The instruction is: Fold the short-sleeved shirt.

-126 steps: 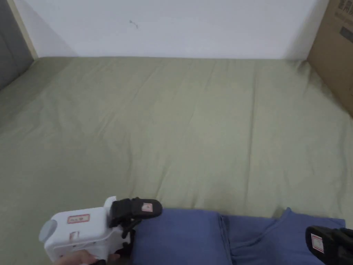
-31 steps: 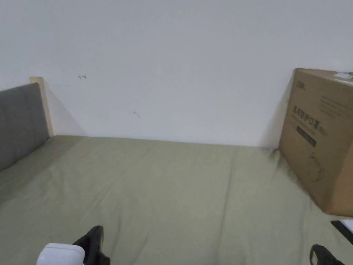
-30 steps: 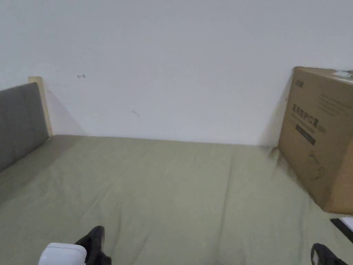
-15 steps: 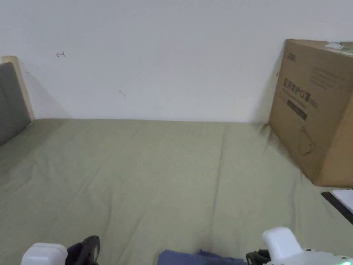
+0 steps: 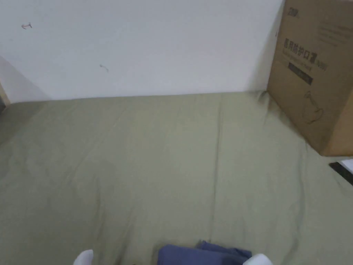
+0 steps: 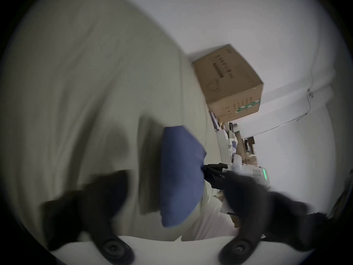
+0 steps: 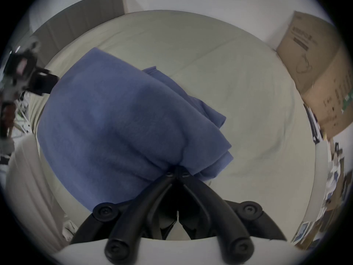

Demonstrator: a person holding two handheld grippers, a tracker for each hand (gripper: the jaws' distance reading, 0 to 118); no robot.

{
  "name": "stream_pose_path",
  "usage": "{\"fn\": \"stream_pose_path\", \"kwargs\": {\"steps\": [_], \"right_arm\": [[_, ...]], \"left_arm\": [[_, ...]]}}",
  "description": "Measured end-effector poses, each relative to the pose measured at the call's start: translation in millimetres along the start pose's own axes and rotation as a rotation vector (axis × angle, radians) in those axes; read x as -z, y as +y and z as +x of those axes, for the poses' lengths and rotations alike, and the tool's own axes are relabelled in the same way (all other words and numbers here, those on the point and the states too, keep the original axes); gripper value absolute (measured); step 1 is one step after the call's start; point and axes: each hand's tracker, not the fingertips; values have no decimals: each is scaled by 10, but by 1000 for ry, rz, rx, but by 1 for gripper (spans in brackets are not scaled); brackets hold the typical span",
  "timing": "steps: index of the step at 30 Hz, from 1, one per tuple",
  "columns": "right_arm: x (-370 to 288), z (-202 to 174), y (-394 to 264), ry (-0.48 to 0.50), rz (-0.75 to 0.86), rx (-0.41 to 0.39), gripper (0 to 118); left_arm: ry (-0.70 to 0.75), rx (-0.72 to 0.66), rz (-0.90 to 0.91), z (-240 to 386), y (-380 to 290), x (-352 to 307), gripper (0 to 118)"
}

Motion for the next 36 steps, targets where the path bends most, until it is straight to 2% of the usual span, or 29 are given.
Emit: {"fn": "stream_pose_path", "kwargs": {"steps": [2,4,6,8,9,10,11,12,13,14,16,18,21,24,28,30,32,34,36], "right_arm": [[-2,10,-26,5,5,14,0],[0,25,-33,16,10,46,0],[-1,37,-34,22,11,54,0],[-4,42,-51,28,16,53,0],[-10,42,-65,29,21,53,0],[1,58,-76,29,26,55,0],[-2,59,-94,29,35,60,0],[-7,67,-108,31,41,68,0],[-17,84,-124,37,51,83,0],[-34,110,-138,51,64,103,0],[-88,139,-138,65,66,126,0],[-206,165,-124,83,87,166,0],[-474,155,-144,116,179,281,0],[-620,69,-142,111,172,312,0],[-614,-200,-125,107,142,310,0],[-576,-326,-68,120,103,275,0],[-533,-450,-16,128,43,232,0],[-577,-492,-20,168,76,238,0],[-632,-502,15,207,103,263,0]], "left_arm": [[-116,-27,-47,-200,119,157,118],[-280,-120,-195,-306,233,494,118],[-287,-148,-272,-311,242,870,118],[-391,-112,-291,-212,230,1082,118],[-423,-148,-338,-143,229,1228,118],[-339,-130,-332,-67,216,1344,118],[-218,-55,-282,29,170,1349,113],[-131,31,-259,125,166,1331,93],[41,134,-234,218,164,1300,44],[161,188,-228,257,128,1300,26],[2,48,-202,291,51,1162,26],[66,122,-198,434,58,1026,26],[64,198,-176,517,124,538,26],[167,257,-157,349,327,-219,26],[452,286,-114,-118,739,-1301,26],[543,250,-99,-332,967,-1772,26],[705,290,-98,-485,1187,-2158,26],[1005,385,-146,-564,1371,-2415,26],[1257,383,-125,-731,1487,-2555,29]]}}
